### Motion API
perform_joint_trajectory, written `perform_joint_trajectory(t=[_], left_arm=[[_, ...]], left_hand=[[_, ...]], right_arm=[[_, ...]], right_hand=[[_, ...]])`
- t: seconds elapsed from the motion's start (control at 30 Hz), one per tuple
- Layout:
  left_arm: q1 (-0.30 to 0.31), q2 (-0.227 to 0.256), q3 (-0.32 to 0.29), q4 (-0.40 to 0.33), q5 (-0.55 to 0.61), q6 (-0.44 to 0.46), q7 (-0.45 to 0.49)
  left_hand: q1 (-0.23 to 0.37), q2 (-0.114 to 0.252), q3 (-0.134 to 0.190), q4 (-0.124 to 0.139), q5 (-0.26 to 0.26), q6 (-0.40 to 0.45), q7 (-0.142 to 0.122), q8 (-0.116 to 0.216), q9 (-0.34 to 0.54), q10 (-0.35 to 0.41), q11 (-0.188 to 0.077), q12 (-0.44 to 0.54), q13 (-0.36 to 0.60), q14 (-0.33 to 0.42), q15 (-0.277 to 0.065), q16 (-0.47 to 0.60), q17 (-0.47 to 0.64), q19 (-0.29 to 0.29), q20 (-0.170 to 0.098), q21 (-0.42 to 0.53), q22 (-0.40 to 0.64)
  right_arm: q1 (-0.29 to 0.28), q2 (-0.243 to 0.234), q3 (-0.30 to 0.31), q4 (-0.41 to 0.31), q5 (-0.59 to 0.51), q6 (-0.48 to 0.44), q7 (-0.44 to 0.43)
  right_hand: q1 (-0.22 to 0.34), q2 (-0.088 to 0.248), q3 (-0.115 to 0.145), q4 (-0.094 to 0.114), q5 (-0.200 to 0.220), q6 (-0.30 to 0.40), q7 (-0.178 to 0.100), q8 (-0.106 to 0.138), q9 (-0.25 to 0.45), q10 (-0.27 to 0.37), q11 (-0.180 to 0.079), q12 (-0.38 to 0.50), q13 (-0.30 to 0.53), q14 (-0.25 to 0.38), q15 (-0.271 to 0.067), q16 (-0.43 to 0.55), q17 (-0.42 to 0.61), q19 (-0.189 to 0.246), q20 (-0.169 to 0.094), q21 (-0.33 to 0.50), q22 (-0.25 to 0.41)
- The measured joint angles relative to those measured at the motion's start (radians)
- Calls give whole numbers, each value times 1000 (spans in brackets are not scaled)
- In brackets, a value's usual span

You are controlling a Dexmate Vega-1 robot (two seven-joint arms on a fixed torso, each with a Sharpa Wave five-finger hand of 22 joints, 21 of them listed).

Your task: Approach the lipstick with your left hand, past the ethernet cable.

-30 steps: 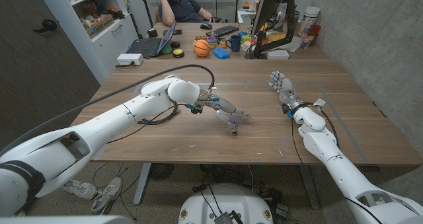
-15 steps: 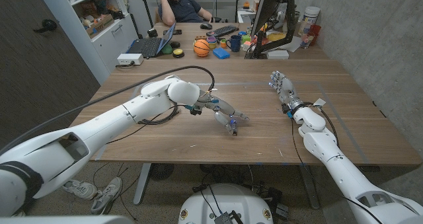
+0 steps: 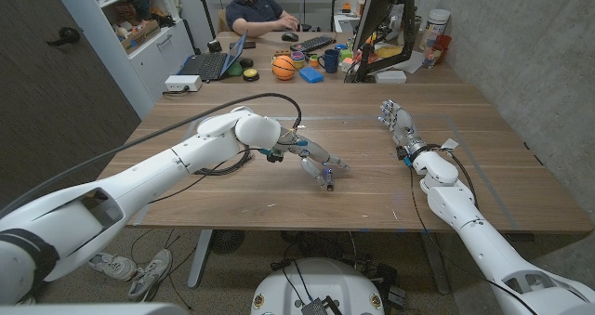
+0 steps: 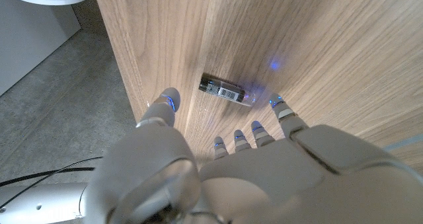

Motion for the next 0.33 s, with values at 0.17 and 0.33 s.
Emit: perform_joint_trajectory(t=[0.17, 0.33], left_arm=[[2, 2, -4, -3, 3, 0, 2], [2, 4, -6, -3, 3, 0, 4]], left_hand=[[9, 2, -1, 1, 0, 0, 0, 0, 0, 0, 0, 0, 0, 0, 0, 0, 0, 0, 0, 0, 2], [15, 4, -4, 4, 0, 0, 0, 0, 0, 0, 0, 0, 0, 0, 0, 0, 0, 0, 0, 0, 2]], right_arm=[[-1, -1, -1, -3, -2, -1, -2], [-1, -1, -3, -4, -5, -2, -4]], right_hand=[[0, 0, 0, 0, 0, 0, 0, 0, 0, 0, 0, 0, 0, 0, 0, 0, 0, 0, 0, 0, 0], [0, 0, 0, 0, 0, 0, 0, 0, 0, 0, 0, 0, 0, 0, 0, 0, 0, 0, 0, -4, 0]])
